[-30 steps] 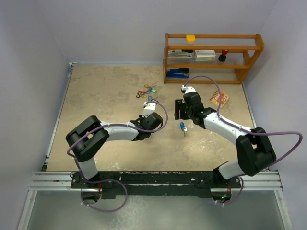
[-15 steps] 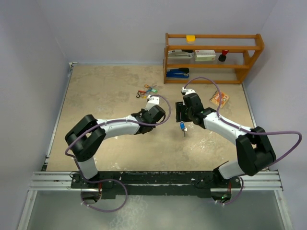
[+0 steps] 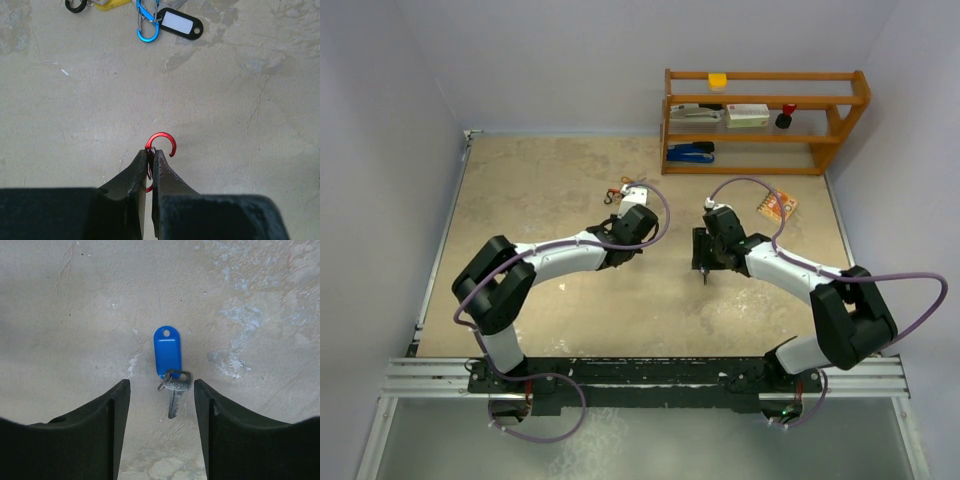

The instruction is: Put the keys on the keyring

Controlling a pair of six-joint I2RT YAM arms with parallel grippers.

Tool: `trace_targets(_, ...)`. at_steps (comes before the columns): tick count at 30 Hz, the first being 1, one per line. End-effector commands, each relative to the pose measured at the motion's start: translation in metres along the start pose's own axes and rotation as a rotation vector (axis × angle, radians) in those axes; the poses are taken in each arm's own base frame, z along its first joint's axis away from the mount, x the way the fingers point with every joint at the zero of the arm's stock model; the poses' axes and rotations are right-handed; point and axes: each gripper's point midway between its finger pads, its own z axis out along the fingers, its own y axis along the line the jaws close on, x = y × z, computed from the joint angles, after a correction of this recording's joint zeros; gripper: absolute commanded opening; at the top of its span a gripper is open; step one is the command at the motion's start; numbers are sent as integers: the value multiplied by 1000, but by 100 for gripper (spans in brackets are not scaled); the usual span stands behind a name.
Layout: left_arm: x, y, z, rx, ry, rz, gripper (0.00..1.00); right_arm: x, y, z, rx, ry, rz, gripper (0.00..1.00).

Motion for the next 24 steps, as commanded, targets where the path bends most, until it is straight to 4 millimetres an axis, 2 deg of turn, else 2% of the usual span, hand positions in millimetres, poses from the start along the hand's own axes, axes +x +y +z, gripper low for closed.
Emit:
trace_targets(1, -26, -5, -15, 48, -70, -31, 0, -4, 7, -3, -34, -12, 40, 56)
trace_targets(11, -21, 0, -12, 40, -57, -26, 0, 4, 13, 7, -57, 36, 37, 50)
trace_targets(24, -17, 0, -6, 45, -41, -24, 0, 11, 16, 10, -70, 69, 43, 41)
